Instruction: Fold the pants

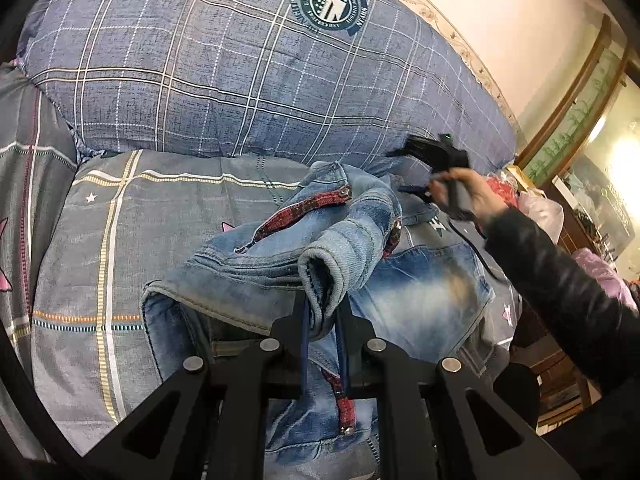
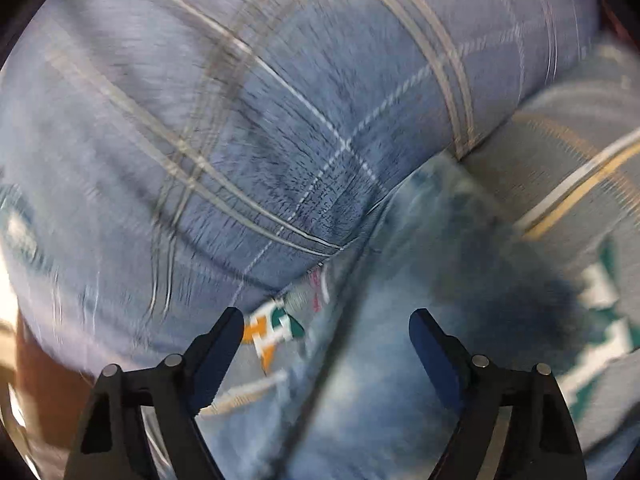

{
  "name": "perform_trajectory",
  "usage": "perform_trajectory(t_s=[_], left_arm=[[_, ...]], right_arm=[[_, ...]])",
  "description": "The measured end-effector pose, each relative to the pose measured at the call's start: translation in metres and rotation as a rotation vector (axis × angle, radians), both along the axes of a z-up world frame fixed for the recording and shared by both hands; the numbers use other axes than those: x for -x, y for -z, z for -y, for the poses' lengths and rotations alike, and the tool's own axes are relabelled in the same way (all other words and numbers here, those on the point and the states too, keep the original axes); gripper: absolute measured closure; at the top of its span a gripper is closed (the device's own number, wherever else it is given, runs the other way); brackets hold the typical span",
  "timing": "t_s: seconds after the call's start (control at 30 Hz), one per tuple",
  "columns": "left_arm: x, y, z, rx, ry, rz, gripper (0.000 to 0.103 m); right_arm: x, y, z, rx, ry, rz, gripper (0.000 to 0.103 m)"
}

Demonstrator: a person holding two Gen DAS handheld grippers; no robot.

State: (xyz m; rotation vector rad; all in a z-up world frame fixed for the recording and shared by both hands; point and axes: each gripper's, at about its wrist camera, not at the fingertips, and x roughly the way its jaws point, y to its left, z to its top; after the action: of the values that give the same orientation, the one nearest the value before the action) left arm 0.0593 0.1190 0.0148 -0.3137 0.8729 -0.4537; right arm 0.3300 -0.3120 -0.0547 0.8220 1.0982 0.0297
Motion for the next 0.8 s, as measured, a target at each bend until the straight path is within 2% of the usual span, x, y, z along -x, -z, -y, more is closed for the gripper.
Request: perform_trajectory(t_s=[0.1, 0.13, 0.17, 0.2, 0.27, 0.37, 0.53, 0.6, 0.63, 0.7, 0.77, 0.8], left_arm=[[0.0, 0.001, 0.0, -0.002, 0.01, -0.001, 0.091], [0.0, 0.002, 0.0, -0.004, 0.012, -0.001, 0.091], [0.0, 0.002, -0.001, -0.005, 0.014, -0.001, 0.091], [0.0, 0.003, -0.001, -0.004, 0.015, -0.001, 0.091], [-0.001, 0.004, -0.004, -0.002, 0.02, 0.004, 0.091], [-0.004, 0.002, -0.008, -0.004, 0.024, 0.003, 0.091], [0.008, -0.011, -0.01, -0.032, 0.063, 0.057, 0.091], [0.015, -0.01, -0.014, -0.038, 0.076, 0.041, 0.091], [0.019, -0.008, -0.016, -0.048, 0.09, 0.034, 0.091], [0.029, -0.002, -0.018, -0.08, 0.129, 0.017, 0.091], [0.036, 0.012, -0.022, -0.083, 0.152, -0.018, 0.091], [0.038, 0.02, -0.023, -0.079, 0.159, -0.042, 0.091]], right_arm=[[-0.018, 0.013, -0.013, 0.002, 0.025, -0.042, 0.03], [-0.023, 0.019, -0.02, 0.032, 0.012, -0.072, 0.054], [-0.026, 0.023, -0.024, 0.062, -0.004, -0.095, 0.089], [-0.027, 0.026, -0.028, 0.092, -0.014, -0.112, 0.097], [-0.018, 0.021, -0.028, 0.143, -0.002, -0.078, 0.098], [0.009, -0.004, -0.021, 0.17, 0.015, 0.026, 0.099], [0.096, -0.08, 0.003, 0.178, 0.022, 0.255, 0.099], [0.132, -0.097, 0.008, 0.188, 0.018, 0.315, 0.099], [0.162, -0.105, 0.014, 0.182, 0.028, 0.345, 0.099], [0.21, -0.095, 0.02, 0.142, 0.061, 0.349, 0.099], [0.248, -0.081, 0.03, 0.142, 0.102, 0.303, 0.099], [0.272, -0.064, 0.032, 0.17, 0.121, 0.263, 0.099]])
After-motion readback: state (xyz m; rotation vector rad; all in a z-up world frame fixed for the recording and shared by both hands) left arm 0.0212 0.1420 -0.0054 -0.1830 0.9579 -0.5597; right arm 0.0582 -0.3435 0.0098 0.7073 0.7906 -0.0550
